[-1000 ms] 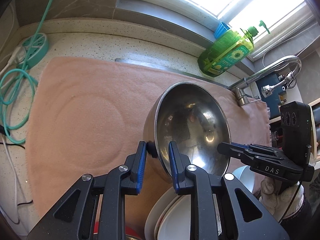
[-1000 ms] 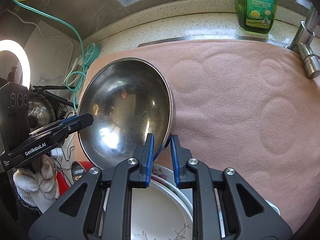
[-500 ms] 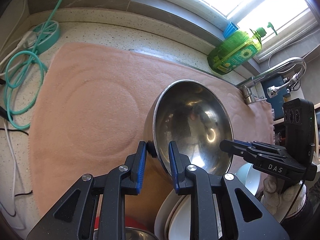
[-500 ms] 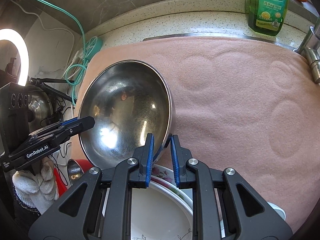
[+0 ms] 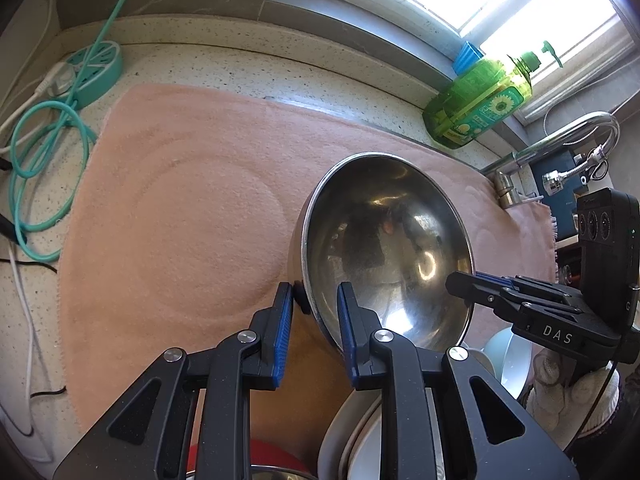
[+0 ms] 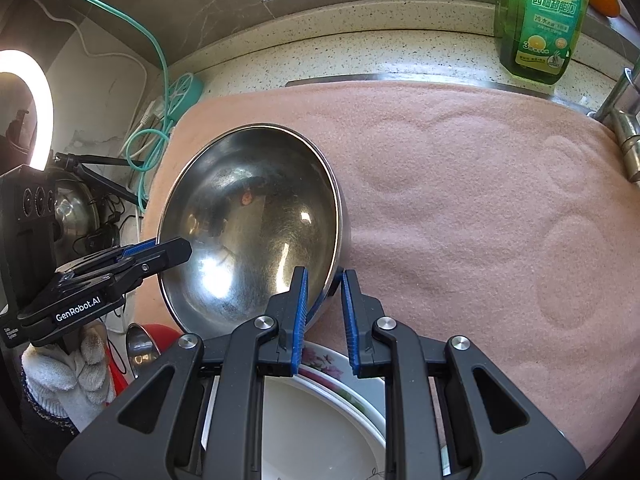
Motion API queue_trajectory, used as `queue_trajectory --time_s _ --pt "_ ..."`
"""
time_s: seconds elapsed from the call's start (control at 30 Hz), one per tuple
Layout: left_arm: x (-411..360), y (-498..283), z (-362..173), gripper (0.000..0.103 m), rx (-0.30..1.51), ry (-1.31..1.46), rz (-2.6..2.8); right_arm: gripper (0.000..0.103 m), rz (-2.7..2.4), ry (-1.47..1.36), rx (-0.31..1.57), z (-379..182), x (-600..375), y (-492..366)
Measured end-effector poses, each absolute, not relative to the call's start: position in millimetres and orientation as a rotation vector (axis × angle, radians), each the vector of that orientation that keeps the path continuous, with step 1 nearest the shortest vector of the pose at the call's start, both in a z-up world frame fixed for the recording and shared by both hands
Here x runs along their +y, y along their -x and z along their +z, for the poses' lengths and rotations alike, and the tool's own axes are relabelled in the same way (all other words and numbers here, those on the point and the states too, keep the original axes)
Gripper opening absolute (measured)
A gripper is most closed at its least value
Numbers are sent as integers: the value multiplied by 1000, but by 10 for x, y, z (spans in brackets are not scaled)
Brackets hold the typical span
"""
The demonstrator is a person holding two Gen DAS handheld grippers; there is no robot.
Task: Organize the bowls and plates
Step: 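Lift the steel bowl, carry it beside the plate stack and open both grippers, then move to the red-outside steel bowl and close both grippers on its rim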
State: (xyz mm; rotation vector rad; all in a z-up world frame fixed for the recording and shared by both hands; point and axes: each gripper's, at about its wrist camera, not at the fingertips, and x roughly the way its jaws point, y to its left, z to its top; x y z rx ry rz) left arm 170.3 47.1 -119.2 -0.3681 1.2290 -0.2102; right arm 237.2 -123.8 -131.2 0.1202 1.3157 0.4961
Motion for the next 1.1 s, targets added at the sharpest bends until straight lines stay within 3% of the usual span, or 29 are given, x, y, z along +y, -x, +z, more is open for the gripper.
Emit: queue_trajectory --time_s 0.17,0.2,0.27,0.37,0.43,0.53,0.7,1.1 --pt "503 -1705 -1192 21 1236 381 -222 20 494 -119 1311 -1284 -1252 -2391" --pt "508 -1706 -1189 21 1238 383 -220 28 488 -116 1306 -1270 -1254 -2393" --pt "518 -1709 -1173 21 1238 379 -216 53 480 -114 1287 -1222 -1269 -2387" --pt "533 -1695 -1124 29 1225 364 -207 61 473 -100 1258 -1138 -1299 -2369" --pt "566 -1679 -1089 40 1215 364 -204 63 465 -97 1241 -1081 -1324 -2360" --pt "622 -1651 -1043 40 1204 366 -190 74 461 -115 1216 -993 -1380 -2338" --pt "720 -1546 -956 51 1175 370 -171 78 468 -108 1173 -833 -1406 -2260" --pt "1016 -995 -705 52 1076 435 -112 82 549 -102 1100 -515 -1280 -1852"
